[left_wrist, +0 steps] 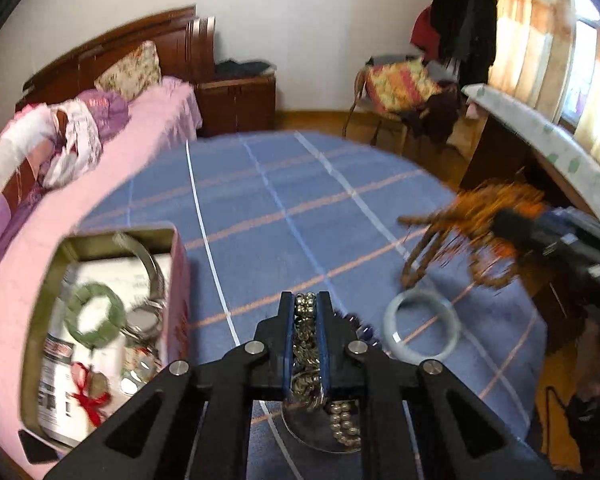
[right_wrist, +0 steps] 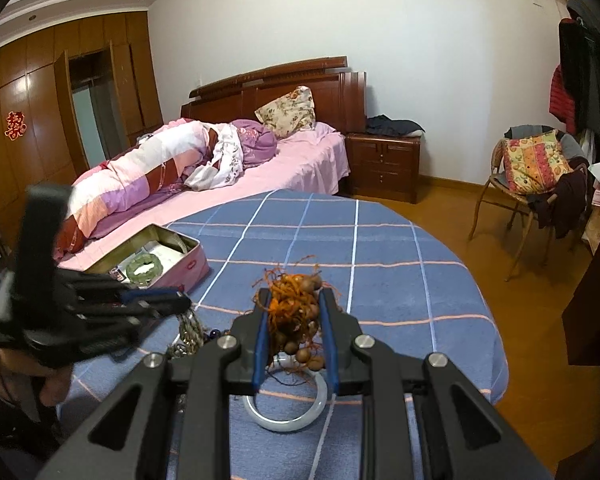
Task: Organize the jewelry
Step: 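Carry the silver chain with the left gripper into the tin while the right gripper carries the bead necklace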
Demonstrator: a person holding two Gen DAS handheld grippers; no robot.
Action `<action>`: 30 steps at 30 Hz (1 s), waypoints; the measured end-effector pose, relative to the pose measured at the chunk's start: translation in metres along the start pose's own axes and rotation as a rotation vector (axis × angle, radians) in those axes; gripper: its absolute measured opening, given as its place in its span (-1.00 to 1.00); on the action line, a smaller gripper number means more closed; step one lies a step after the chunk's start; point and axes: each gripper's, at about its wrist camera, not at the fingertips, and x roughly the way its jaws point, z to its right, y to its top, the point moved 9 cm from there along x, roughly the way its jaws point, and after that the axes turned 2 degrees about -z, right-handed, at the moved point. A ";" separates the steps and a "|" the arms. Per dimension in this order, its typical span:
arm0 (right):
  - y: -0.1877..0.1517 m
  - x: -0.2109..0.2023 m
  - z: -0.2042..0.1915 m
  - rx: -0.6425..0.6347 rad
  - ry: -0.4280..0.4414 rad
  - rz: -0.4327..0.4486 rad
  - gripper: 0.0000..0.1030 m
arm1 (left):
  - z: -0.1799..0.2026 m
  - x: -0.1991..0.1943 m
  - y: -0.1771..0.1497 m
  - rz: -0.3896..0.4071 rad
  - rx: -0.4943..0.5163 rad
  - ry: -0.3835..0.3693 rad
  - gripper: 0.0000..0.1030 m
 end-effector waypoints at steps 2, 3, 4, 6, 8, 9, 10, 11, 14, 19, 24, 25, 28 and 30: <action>0.002 -0.002 -0.003 -0.002 0.004 0.006 -0.50 | 0.001 -0.016 0.008 0.035 -0.002 -0.010 -0.82; 0.004 -0.003 -0.004 -0.005 0.005 0.010 -0.50 | 0.000 -0.021 0.012 0.050 -0.004 -0.013 -0.82; 0.005 -0.004 -0.005 -0.007 0.007 0.013 -0.50 | -0.002 -0.028 0.017 0.067 -0.005 -0.014 -0.82; 0.008 -0.006 -0.008 -0.013 0.012 0.022 -0.50 | -0.004 -0.042 0.026 0.101 -0.009 -0.017 -0.82; 0.012 -0.008 -0.011 -0.019 0.018 0.029 -0.50 | -0.008 -0.055 0.035 0.133 -0.010 -0.014 -0.82; 0.015 -0.009 -0.013 -0.022 0.022 0.034 -0.50 | -0.010 -0.058 0.039 0.143 -0.012 -0.012 -0.82; 0.019 -0.011 -0.015 -0.027 0.026 0.039 -0.50 | -0.012 -0.062 0.042 0.153 -0.013 -0.010 -0.82; 0.023 -0.012 -0.018 -0.033 0.030 0.044 -0.50 | -0.016 -0.067 0.046 0.164 -0.013 -0.006 -0.82; 0.035 -0.014 -0.027 -0.057 0.042 0.058 -0.50 | -0.029 -0.076 0.051 0.181 -0.015 0.013 -0.82; 0.055 -0.017 -0.051 -0.096 0.076 0.082 -0.50 | -0.056 -0.085 0.050 0.192 -0.033 0.069 -0.82; 0.072 -0.009 -0.087 -0.156 0.119 0.093 -0.50 | -0.094 -0.088 0.043 0.197 -0.074 0.127 -0.82; 0.074 -0.006 -0.093 -0.162 0.128 0.091 -0.50 | -0.101 -0.088 0.042 0.195 -0.083 0.136 -0.82; 0.079 0.004 -0.117 -0.186 0.168 0.078 -0.50 | -0.123 -0.089 0.034 0.187 -0.109 0.164 -0.82; 0.080 0.011 -0.133 -0.205 0.189 0.068 -0.51 | -0.135 -0.089 0.029 0.179 -0.129 0.179 -0.82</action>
